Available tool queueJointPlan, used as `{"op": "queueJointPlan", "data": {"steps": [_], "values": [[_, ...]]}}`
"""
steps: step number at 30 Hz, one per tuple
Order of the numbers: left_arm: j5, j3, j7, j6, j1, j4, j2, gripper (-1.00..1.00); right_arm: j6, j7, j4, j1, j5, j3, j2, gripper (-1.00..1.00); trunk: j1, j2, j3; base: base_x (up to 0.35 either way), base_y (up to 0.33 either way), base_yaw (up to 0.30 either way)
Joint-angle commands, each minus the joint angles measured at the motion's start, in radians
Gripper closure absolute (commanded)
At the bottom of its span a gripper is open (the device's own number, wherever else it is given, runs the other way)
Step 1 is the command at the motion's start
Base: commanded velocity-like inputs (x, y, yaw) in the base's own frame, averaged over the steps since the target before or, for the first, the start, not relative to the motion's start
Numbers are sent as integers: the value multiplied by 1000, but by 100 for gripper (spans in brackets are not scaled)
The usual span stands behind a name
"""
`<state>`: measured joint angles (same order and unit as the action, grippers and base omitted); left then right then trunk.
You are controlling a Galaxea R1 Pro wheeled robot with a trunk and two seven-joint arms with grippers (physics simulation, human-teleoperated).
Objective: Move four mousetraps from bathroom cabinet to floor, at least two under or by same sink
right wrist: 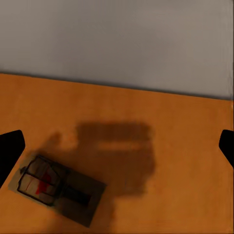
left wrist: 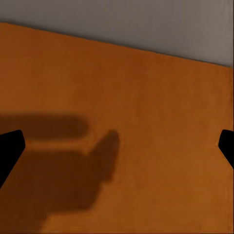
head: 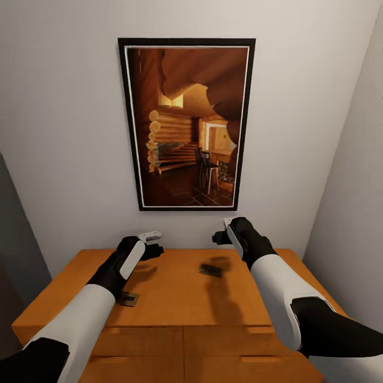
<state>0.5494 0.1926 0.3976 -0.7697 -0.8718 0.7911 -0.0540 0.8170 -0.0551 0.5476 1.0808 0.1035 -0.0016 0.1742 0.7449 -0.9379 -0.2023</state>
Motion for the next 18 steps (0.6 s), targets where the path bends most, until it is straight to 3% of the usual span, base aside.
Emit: {"op": "queueJointPlan", "data": {"steps": [1, 12, 18], "values": [[11, 2, 10, -2, -1, 1, 0, -100, 5, 2, 1, 1, 9, 0, 0, -100, 0, -1, -2, 36, -180, 0], [9, 2, 10, -2, -1, 2, 0, -100, -3, -3, 1, 1, 8, -1, 0, -100, 0, -1, -2, 10, -48, 4], [9, 2, 9, -2, 0, 2, 0, -100, -5, -8, 0, 1, 7, -1, 0, -100, 0, -1, -2, 1, -4, 187]]}}
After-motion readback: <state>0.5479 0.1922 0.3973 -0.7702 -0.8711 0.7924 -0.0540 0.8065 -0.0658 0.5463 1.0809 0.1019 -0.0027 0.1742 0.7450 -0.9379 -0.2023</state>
